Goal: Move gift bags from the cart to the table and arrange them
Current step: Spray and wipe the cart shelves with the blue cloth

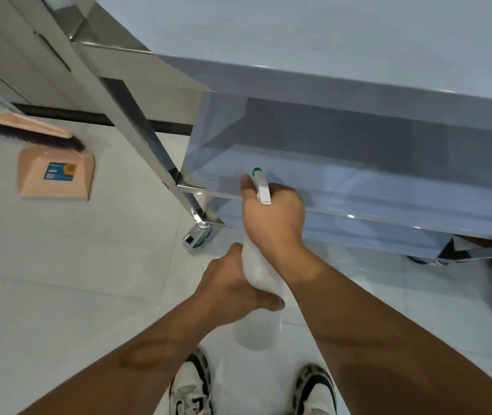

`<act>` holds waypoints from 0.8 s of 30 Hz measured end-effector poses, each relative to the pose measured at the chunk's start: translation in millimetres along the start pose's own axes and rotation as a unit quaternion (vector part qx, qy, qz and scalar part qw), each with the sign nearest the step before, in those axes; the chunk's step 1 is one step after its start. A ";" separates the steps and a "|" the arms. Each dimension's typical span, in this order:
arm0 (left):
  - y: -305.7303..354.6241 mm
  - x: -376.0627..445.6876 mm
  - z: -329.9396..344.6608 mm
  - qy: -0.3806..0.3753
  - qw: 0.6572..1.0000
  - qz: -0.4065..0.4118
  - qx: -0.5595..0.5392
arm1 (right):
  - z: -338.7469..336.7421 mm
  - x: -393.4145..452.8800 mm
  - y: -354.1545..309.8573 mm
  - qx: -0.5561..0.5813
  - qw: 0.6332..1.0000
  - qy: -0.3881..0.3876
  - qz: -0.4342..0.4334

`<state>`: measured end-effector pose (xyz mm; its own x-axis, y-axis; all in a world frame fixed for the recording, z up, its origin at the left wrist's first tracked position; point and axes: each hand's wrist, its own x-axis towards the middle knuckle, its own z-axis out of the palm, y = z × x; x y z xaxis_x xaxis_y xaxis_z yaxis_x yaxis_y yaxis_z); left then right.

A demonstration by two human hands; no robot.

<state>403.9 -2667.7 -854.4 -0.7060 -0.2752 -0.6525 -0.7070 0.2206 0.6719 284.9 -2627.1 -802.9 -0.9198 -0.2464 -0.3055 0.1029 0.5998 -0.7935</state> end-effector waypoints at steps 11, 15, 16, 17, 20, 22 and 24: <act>14.8 12.6 -9.7 0.015 0.999 0.028 0.043 | -4.3 11.1 -13.4 -0.018 0.999 0.045 -0.017; 36.9 18.7 -12.0 0.012 0.996 0.010 0.092 | -19.7 23.7 -20.2 -0.003 1.000 0.018 -0.007; 41.5 20.2 -10.3 0.013 0.995 0.010 0.096 | -23.3 26.4 -21.3 -0.013 1.000 0.015 -0.002; 45.7 21.3 -8.6 0.016 0.995 0.013 0.098 | -27.6 28.7 -21.7 -0.010 1.000 0.019 0.005; 60.3 20.6 -4.9 0.017 0.995 0.013 0.100 | -41.5 35.4 -17.4 0.025 0.998 0.046 0.037; 70.1 20.9 -0.5 0.003 0.995 0.009 0.100 | -52.3 40.1 -11.5 0.043 0.996 0.057 0.054; 78.3 20.9 8.4 -0.010 0.995 0.011 0.100 | -62.0 43.2 -6.8 0.052 0.996 0.049 0.058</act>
<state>333.5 -2648.3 -818.4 -0.7214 -0.2499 -0.6459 -0.6833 0.4091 0.6048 221.1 -2594.6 -778.0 -0.9313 -0.1010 -0.3501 0.2454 0.5363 -0.8075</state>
